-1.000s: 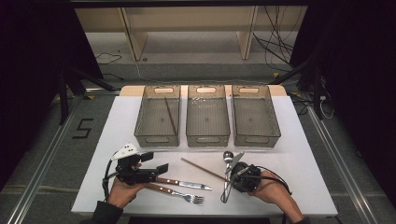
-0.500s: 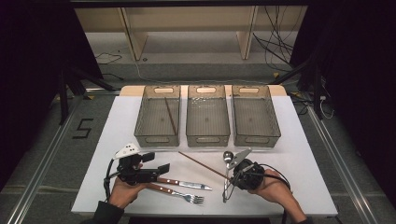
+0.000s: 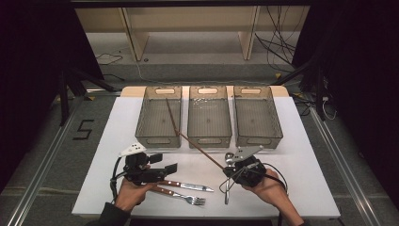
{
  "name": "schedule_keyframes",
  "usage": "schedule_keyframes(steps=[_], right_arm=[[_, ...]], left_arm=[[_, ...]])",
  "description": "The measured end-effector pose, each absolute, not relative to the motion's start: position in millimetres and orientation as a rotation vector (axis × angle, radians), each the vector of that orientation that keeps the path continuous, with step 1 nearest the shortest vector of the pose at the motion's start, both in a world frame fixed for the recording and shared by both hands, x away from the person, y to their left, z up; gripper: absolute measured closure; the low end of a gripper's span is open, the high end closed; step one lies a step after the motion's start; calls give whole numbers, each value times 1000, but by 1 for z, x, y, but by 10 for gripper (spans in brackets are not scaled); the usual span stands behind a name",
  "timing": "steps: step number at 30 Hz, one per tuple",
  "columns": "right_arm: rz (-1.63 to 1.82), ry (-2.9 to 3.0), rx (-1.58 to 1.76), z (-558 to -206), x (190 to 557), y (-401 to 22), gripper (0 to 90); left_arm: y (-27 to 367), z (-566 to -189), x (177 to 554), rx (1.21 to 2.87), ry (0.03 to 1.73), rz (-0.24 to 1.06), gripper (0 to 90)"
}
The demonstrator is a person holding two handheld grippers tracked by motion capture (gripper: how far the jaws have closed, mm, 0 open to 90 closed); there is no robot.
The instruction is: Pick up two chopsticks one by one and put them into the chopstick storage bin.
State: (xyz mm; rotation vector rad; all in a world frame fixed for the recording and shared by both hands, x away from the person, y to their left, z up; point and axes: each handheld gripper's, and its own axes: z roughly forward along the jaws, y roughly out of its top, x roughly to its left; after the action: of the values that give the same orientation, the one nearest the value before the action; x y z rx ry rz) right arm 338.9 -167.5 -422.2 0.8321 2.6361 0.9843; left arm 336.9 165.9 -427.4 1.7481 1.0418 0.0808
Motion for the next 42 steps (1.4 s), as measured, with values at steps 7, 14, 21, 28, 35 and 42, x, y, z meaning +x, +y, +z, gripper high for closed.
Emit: schedule_keyframes(steps=[7,14,21,28,35,42], right_arm=[[1065,2567,854,-421,340,-156,854],[1108,2539,844,-423,341,-144,853],[1152,2512,823,-421,339,-134,853],[1176,2503,817,-422,337,-128,852],[1189,2505,807,-423,337,-125,851],[1205,2499,813,-424,337,-125,849]], left_arm=[[145,-420,350,1722,1052,3,165],[125,-417,364,1708,1079,-78,194],[117,-420,372,1674,1108,-143,322],[118,-422,377,1613,1134,-189,490],[118,-424,380,1589,1136,-218,639],[117,-424,382,1573,1125,-260,756]])
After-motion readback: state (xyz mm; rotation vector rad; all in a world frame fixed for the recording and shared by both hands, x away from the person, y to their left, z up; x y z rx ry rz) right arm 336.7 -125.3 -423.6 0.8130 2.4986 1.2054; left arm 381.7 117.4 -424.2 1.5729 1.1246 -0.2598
